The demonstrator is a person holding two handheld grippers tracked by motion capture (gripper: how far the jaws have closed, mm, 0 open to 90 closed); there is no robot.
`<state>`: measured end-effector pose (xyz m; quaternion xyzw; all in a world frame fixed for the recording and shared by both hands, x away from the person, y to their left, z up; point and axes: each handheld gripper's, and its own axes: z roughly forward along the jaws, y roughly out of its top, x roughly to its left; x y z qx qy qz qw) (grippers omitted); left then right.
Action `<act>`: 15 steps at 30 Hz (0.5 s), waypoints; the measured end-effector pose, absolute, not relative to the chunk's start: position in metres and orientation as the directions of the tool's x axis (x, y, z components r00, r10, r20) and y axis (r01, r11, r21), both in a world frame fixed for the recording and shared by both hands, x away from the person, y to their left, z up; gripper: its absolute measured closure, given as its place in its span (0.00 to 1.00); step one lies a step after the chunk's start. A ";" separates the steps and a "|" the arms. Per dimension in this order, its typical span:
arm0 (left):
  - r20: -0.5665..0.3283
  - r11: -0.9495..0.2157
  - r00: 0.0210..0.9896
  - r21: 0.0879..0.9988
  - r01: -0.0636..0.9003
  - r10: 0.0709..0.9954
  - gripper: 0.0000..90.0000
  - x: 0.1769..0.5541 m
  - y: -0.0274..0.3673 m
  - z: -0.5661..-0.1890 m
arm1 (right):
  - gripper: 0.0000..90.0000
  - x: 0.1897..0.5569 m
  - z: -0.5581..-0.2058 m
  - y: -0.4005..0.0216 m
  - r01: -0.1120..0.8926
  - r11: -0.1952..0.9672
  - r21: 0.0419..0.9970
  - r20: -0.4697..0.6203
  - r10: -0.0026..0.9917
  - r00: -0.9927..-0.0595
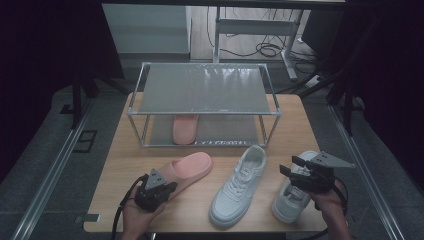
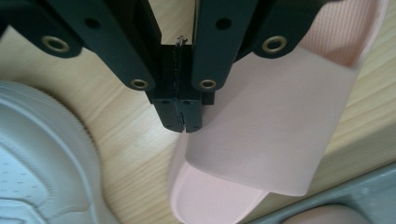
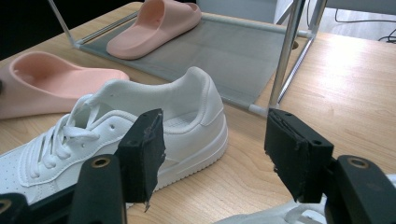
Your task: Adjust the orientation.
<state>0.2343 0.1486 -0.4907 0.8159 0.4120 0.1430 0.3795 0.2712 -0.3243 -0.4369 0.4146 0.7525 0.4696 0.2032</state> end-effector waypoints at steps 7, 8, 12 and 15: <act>-0.077 -0.348 0.581 0.735 0.582 0.810 1.00 0.245 0.161 -0.494 | 0.42 0.271 -0.437 -0.325 0.436 0.213 0.875 0.086 0.816 -0.571; -0.075 -0.344 0.574 0.735 0.584 0.815 1.00 0.247 0.163 -0.494 | 0.42 0.271 -0.437 -0.325 0.435 0.213 0.875 0.085 0.816 -0.571; -0.079 -0.328 0.555 0.734 0.594 0.828 1.00 0.253 0.172 -0.494 | 0.42 0.272 -0.437 -0.325 0.435 0.213 0.875 0.085 0.817 -0.570; -0.083 -0.317 0.540 0.731 0.605 0.838 1.00 0.257 0.179 -0.495 | 0.42 0.272 -0.438 -0.324 0.438 0.215 0.873 0.085 0.817 -0.571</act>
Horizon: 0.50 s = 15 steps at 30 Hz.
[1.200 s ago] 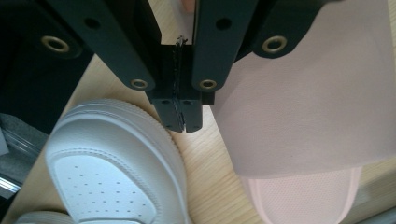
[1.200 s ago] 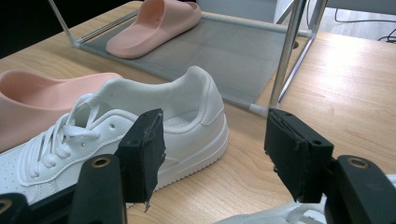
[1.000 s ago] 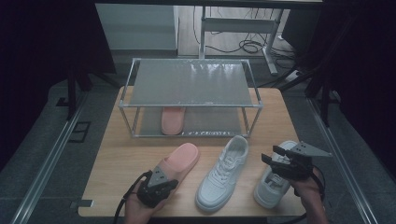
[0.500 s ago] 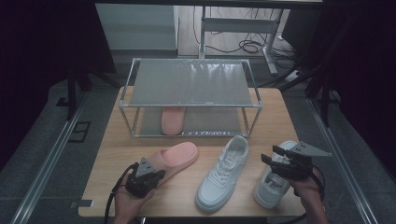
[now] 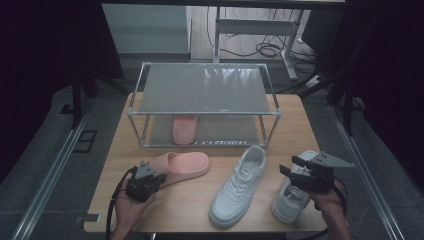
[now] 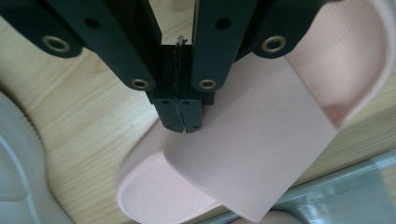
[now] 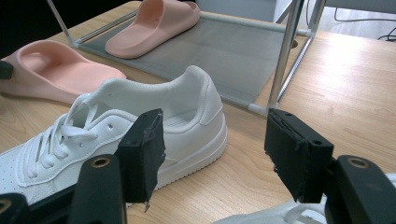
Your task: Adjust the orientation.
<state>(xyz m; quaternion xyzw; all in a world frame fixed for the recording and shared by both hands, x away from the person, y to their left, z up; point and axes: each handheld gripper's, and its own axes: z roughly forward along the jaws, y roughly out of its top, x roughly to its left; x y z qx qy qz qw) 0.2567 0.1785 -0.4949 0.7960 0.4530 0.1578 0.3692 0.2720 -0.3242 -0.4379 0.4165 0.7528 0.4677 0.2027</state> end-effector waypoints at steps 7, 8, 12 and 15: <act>-0.091 -0.289 0.498 0.718 0.633 0.862 1.00 0.264 0.193 -0.501 | 0.42 0.272 -0.438 -0.324 0.438 0.217 0.872 0.084 0.817 -0.571; -0.091 -0.288 0.495 0.717 0.635 0.864 1.00 0.264 0.193 -0.501 | 0.42 0.272 -0.438 -0.324 0.438 0.216 0.873 0.084 0.817 -0.571; -0.079 -0.315 0.527 0.723 0.614 0.846 1.00 0.261 0.180 -0.497 | 0.42 0.272 -0.438 -0.324 0.439 0.217 0.872 0.084 0.817 -0.571; -0.064 -0.339 0.556 0.733 0.590 0.829 1.00 0.263 0.166 -0.489 | 0.42 0.273 -0.440 -0.323 0.442 0.218 0.870 0.086 0.816 -0.571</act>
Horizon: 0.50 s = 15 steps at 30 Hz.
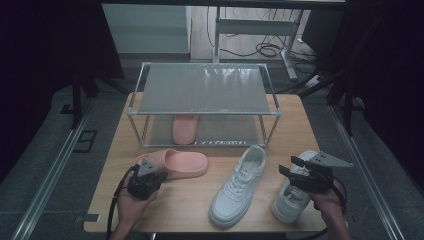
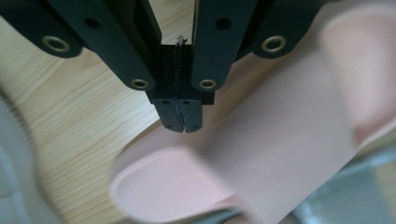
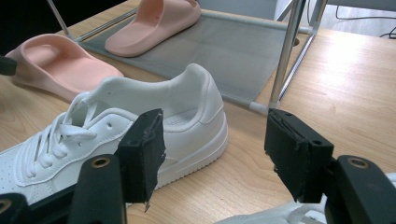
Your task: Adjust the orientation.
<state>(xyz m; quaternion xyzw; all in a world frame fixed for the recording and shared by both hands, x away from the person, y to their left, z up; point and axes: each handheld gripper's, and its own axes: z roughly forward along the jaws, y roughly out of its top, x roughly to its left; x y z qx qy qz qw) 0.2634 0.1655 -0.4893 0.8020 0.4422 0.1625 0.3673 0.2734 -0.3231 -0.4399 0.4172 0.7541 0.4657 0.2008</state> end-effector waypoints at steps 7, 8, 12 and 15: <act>-0.042 -0.370 0.584 0.737 0.566 0.811 1.00 0.290 0.135 -0.475 | 0.42 0.273 -0.439 -0.324 0.440 0.218 0.871 0.085 0.815 -0.573; -0.040 -0.375 0.585 0.732 0.568 0.810 1.00 0.294 0.131 -0.475 | 0.42 0.273 -0.439 -0.324 0.440 0.215 0.872 0.086 0.817 -0.571; -0.040 -0.385 0.578 0.708 0.592 0.815 1.00 0.307 0.122 -0.482 | 0.42 0.273 -0.439 -0.325 0.440 0.213 0.872 0.087 0.818 -0.569; -0.016 -0.405 0.571 0.689 0.601 0.821 1.00 0.309 0.119 -0.487 | 0.42 0.272 -0.439 -0.325 0.440 0.216 0.872 0.086 0.816 -0.571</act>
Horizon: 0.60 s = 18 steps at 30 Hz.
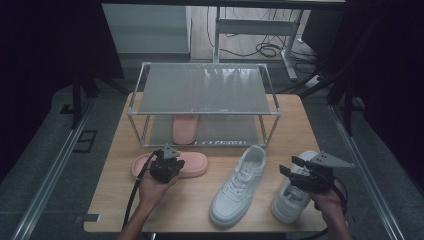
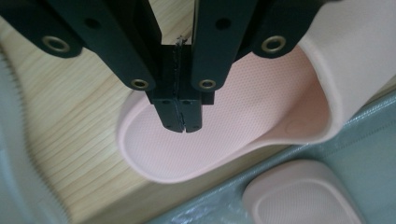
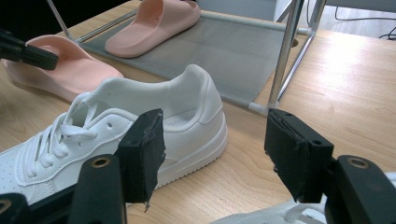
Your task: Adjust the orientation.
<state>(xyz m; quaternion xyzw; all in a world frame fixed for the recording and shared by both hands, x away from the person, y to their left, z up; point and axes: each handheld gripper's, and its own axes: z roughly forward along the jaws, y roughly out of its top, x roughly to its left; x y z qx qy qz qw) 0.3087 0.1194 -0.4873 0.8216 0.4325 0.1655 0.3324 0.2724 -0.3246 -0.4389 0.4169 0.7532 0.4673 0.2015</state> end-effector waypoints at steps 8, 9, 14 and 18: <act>0.013 -0.415 0.549 0.671 0.615 0.836 1.00 0.308 0.124 -0.491 | 0.42 0.273 -0.440 -0.323 0.444 0.222 0.868 0.086 0.815 -0.574; 0.008 -0.410 0.546 0.671 0.618 0.838 1.00 0.308 0.124 -0.493 | 0.42 0.273 -0.440 -0.323 0.444 0.219 0.869 0.087 0.815 -0.573; 0.002 -0.406 0.542 0.664 0.628 0.840 1.00 0.306 0.127 -0.497 | 0.42 0.273 -0.439 -0.325 0.442 0.214 0.871 0.089 0.817 -0.570; -0.006 -0.396 0.536 0.667 0.631 0.844 1.00 0.303 0.129 -0.498 | 0.42 0.274 -0.440 -0.325 0.446 0.214 0.869 0.092 0.815 -0.572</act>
